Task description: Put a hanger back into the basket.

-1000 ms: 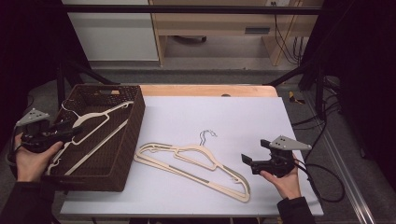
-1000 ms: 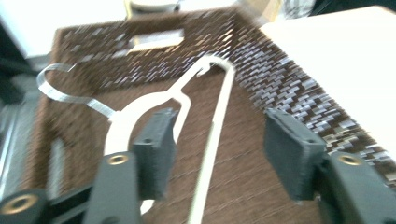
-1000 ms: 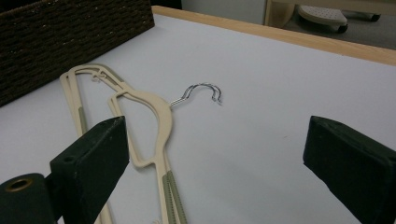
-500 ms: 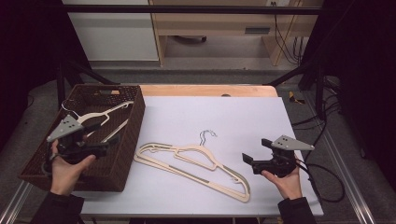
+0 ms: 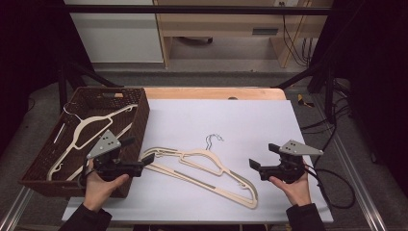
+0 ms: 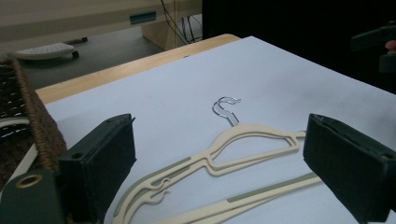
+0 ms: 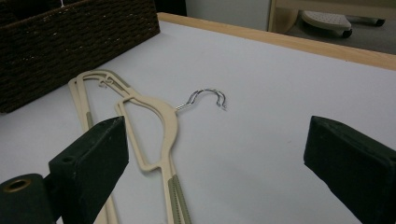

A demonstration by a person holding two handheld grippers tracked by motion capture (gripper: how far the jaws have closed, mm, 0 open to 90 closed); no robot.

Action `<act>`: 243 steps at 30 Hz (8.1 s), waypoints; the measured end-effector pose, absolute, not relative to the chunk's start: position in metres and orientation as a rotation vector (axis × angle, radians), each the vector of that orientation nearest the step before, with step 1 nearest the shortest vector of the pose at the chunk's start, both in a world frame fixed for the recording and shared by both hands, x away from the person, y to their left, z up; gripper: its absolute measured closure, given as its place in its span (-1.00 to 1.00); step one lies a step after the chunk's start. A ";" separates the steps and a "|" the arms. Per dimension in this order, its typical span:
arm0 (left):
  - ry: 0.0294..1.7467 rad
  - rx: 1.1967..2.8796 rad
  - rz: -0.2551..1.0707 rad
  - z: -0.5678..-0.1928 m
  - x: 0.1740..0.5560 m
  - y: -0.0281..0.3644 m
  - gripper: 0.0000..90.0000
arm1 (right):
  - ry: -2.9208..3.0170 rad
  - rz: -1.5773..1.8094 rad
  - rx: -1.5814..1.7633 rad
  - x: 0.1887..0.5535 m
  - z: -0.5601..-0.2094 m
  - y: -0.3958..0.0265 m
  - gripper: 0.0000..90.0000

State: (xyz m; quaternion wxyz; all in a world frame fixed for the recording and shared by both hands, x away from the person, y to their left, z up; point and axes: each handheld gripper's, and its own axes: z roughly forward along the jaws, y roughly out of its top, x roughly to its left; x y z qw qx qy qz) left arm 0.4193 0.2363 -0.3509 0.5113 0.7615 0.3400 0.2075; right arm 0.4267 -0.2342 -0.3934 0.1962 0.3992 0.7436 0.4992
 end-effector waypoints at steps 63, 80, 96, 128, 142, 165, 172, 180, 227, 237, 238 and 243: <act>0.777 2.022 0.371 -0.412 0.428 0.188 -0.79 | 2.613 0.978 0.914 0.461 -0.471 -0.174 0.76; 0.777 2.031 0.369 -0.413 0.429 0.188 -0.79 | 2.617 1.015 0.913 0.460 -0.464 -0.178 0.76; 0.774 2.043 0.357 -0.416 0.429 0.185 -0.79 | 2.606 1.038 0.929 0.460 -0.462 -0.178 0.77; 0.830 2.012 0.308 -0.387 0.495 0.120 -0.72 | 2.538 1.063 0.848 0.444 -0.433 -0.178 0.77; 0.865 2.054 0.281 -0.405 0.528 0.085 -0.52 | 2.539 1.053 0.834 0.443 -0.432 -0.178 0.77; 0.948 2.144 0.209 -0.443 0.559 0.061 0.17 | 2.542 1.047 0.821 0.443 -0.432 -0.178 0.77; 0.958 2.175 0.181 -0.453 0.563 0.053 0.38 | 2.545 1.049 0.818 0.442 -0.432 -0.178 0.77; 1.007 2.179 0.106 -0.459 0.566 0.047 0.63 | 2.545 1.032 0.816 0.442 -0.433 -0.178 0.77; 0.948 1.997 0.259 -0.391 0.487 0.077 0.97 | 2.439 1.452 0.905 0.437 -0.408 -0.158 0.02; 0.920 2.009 0.256 -0.388 0.482 0.078 0.97 | 2.510 1.416 0.993 0.452 -0.418 -0.131 0.45; 0.918 2.009 0.257 -0.388 0.482 0.078 0.97 | 2.513 1.416 0.990 0.452 -0.419 -0.130 0.50; 0.907 2.008 0.255 -0.387 0.481 0.078 0.97 | 2.533 1.425 1.001 0.454 -0.423 -0.127 0.74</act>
